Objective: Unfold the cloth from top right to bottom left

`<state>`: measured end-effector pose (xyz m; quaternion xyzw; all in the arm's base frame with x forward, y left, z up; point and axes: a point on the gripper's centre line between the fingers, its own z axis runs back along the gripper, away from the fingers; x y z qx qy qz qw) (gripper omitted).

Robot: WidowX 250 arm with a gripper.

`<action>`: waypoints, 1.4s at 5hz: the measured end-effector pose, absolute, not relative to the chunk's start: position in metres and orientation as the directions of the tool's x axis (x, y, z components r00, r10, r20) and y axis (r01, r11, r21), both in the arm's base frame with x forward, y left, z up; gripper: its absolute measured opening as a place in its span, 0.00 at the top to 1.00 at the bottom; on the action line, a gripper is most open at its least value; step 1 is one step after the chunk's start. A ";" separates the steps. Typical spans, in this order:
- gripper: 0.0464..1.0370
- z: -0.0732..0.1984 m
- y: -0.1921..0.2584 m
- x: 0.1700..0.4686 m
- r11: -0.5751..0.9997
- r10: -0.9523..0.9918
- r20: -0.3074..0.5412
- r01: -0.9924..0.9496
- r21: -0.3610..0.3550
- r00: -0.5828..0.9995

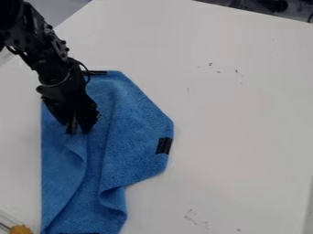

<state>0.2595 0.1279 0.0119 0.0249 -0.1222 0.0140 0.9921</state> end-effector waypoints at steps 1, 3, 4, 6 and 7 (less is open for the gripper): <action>0.64 0.010 0.130 0.261 0.999 0.022 0.241 -0.033 0.040 0.970; 0.94 0.013 0.128 0.262 0.998 0.024 0.221 -0.037 0.054 0.975; 0.97 0.034 0.132 0.263 0.994 0.029 0.261 -0.056 0.097 0.965; 0.97 0.049 0.175 0.237 0.977 0.112 0.333 -0.165 0.136 0.936; 0.97 0.038 0.209 0.213 0.968 0.168 0.364 -0.223 0.113 0.916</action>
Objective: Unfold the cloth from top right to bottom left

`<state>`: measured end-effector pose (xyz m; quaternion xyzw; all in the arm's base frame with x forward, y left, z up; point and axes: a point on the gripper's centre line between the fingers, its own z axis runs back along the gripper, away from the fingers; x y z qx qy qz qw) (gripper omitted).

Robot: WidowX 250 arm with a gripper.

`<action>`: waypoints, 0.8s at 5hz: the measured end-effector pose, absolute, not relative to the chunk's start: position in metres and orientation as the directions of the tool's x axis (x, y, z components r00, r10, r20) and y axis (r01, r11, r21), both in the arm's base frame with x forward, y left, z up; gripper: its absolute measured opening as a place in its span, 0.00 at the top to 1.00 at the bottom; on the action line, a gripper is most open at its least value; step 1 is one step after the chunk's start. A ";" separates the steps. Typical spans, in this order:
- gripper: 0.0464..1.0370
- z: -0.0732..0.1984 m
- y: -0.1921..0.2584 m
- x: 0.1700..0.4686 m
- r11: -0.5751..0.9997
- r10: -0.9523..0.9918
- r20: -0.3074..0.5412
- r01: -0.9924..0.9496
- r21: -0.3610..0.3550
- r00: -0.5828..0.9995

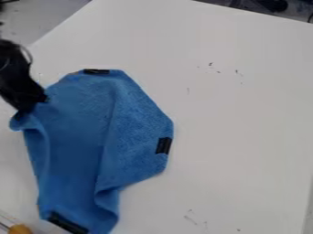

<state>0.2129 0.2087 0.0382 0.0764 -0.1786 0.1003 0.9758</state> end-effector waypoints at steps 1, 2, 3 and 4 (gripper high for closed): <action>0.97 0.028 0.230 0.197 0.965 0.195 0.356 -0.243 0.095 0.914; 0.97 0.017 0.242 0.185 0.961 0.217 0.357 -0.264 0.087 0.909; 0.94 0.012 0.252 0.179 0.955 0.228 0.362 -0.281 0.099 0.904; 0.76 0.017 0.266 0.178 0.952 0.192 0.365 -0.263 0.154 0.911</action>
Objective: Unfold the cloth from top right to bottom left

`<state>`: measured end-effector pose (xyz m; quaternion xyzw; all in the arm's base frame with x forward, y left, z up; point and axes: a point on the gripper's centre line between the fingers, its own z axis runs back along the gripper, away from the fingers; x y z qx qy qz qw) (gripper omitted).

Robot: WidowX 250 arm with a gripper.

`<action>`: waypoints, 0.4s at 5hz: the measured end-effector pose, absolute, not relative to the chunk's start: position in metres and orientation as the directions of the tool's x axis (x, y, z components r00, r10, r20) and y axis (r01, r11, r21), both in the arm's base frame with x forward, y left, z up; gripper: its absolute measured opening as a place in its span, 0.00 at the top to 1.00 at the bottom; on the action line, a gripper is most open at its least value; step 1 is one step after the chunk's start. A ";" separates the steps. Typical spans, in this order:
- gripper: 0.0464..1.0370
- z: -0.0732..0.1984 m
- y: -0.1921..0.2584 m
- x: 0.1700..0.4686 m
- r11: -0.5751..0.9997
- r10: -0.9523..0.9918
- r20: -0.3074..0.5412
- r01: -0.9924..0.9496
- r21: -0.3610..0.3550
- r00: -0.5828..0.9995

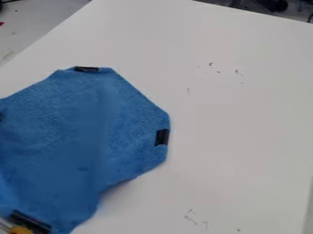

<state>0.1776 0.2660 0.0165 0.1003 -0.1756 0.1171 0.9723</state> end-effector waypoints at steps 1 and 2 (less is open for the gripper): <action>0.48 0.025 0.282 0.174 0.945 0.174 0.368 -0.260 0.198 0.914; 0.17 0.029 0.293 0.166 0.938 0.179 0.368 -0.271 0.216 0.912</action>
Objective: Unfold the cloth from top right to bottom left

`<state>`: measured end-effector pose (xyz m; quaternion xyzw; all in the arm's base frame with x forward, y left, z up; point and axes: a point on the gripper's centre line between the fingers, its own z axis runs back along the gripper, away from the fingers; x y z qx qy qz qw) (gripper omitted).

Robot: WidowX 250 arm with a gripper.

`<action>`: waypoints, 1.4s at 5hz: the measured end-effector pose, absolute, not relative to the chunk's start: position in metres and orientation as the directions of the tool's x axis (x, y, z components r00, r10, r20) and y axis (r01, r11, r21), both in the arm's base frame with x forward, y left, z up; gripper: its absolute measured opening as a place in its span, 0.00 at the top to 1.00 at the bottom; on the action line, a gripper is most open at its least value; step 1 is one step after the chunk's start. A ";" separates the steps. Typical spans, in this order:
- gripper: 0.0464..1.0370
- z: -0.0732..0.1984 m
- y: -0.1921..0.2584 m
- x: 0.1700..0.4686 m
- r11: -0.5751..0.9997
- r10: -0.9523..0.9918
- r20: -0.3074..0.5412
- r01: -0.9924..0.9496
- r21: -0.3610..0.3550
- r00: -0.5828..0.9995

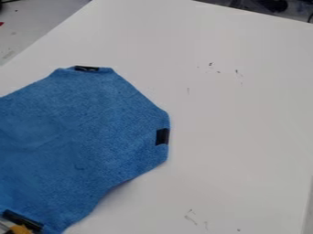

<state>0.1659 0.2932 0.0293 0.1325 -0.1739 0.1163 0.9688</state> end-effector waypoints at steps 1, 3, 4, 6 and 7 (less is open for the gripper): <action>0.03 0.030 0.305 0.159 0.931 0.184 0.369 -0.282 0.233 0.911; 0.04 0.040 0.301 0.174 0.969 0.120 0.278 -0.174 0.178 0.953; 0.04 0.052 0.274 0.184 0.985 0.097 0.194 -0.123 0.125 0.976; 0.04 0.073 0.185 0.202 0.985 0.126 0.180 -0.144 0.094 0.976; 0.04 0.068 0.154 0.199 0.984 0.138 0.181 -0.155 0.083 0.974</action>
